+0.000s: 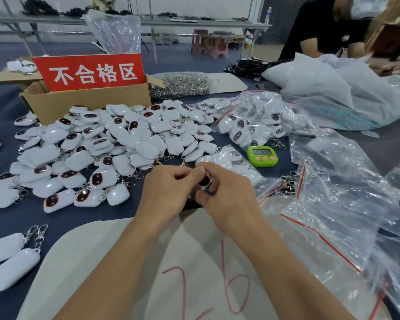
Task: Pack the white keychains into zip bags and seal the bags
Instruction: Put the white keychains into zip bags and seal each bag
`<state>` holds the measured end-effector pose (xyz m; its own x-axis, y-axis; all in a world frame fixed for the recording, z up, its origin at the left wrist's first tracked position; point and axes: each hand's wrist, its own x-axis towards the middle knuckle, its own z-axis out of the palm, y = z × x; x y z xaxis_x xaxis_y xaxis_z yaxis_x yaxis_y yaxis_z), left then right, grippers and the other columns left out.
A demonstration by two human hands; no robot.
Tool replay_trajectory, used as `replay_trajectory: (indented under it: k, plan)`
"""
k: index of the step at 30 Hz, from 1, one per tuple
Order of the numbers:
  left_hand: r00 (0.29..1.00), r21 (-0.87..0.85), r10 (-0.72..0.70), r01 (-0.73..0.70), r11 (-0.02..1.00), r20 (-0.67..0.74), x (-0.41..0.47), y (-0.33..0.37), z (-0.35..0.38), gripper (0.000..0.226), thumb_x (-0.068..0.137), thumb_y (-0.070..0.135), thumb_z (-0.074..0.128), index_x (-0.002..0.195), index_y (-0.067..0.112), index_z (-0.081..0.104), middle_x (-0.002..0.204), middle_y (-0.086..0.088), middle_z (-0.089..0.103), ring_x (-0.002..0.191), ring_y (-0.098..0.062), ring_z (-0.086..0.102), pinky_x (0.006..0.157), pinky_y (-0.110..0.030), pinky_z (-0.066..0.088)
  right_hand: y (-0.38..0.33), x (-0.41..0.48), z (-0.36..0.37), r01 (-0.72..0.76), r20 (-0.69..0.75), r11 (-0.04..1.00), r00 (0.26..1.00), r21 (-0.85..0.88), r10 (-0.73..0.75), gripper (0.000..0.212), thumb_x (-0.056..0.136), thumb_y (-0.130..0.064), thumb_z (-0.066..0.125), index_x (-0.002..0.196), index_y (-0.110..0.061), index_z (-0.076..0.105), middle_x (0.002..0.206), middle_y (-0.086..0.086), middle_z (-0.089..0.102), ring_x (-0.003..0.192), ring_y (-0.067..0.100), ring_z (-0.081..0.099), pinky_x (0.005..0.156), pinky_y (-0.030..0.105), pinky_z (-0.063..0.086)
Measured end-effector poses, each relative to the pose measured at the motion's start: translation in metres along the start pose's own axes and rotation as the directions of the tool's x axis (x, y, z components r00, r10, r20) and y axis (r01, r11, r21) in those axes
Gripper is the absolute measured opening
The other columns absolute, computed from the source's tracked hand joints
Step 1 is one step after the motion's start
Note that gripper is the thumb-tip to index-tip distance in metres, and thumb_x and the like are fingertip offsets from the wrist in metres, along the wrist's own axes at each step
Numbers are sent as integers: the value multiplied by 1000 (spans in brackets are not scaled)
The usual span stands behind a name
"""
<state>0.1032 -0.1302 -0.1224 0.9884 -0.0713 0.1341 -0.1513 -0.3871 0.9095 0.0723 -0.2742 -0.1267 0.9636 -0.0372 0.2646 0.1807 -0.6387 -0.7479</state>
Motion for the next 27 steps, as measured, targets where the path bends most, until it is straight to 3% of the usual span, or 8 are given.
replay_trajectory:
  k: [3,5,8,10,14,17,20,27]
  plan:
    - [998,-9,-11,11,1000,61,-1,0,4,21,91,52,69,81,39,81,73,9,76,69,-5,67,62,-12,45,4,3,0,-72,-63,992,995,103,78,16,85,-19,74,95,-30,68,75,-14,69,67,9,61,64,24,52]
    - [996,-115,-34,43,992,82,1,-2,4,16,92,39,72,81,35,82,77,5,78,72,-8,68,68,-13,47,3,3,3,-120,-102,972,984,202,143,14,87,-17,73,92,-28,66,77,-5,70,67,20,61,69,41,56]
    - [994,-191,-102,108,976,44,5,-3,2,15,89,33,75,76,35,83,74,0,77,71,-14,68,75,-26,51,1,3,5,-164,-126,949,971,270,203,20,86,-20,77,92,-34,64,77,-8,71,66,13,65,64,29,56]
    - [991,-175,-127,120,977,-28,6,-5,1,13,86,40,76,74,42,81,60,3,67,57,-8,55,63,-19,45,4,4,0,-135,-175,964,968,230,177,20,86,-22,79,97,-35,68,81,-15,71,75,3,67,69,15,50]
    - [978,19,-101,106,994,-182,3,-9,-2,14,82,48,69,71,42,76,51,6,61,47,0,51,55,-23,41,17,8,-22,-181,-282,979,948,-95,148,35,93,-22,66,126,-33,67,130,-4,64,123,18,54,96,23,34]
    - [973,153,-118,149,977,-198,2,-8,-3,16,84,43,66,71,47,73,58,16,67,59,3,60,57,-28,41,23,12,-27,-207,-153,948,973,-243,174,46,98,-28,61,144,-29,57,164,0,37,152,21,23,121,37,21]
    - [978,334,-102,159,929,-183,1,-8,1,22,87,41,58,71,35,73,57,17,66,62,-2,62,59,-29,45,26,16,-25,-134,19,915,988,-381,153,56,99,-49,56,153,-35,46,173,-1,13,159,20,2,127,40,3]
    - [976,417,-86,164,894,-198,3,-10,5,26,89,40,56,74,27,73,60,26,64,62,-2,58,55,-25,38,30,21,-27,-61,142,927,982,-370,121,56,99,-47,57,153,-44,43,171,-8,20,156,13,9,124,33,0]
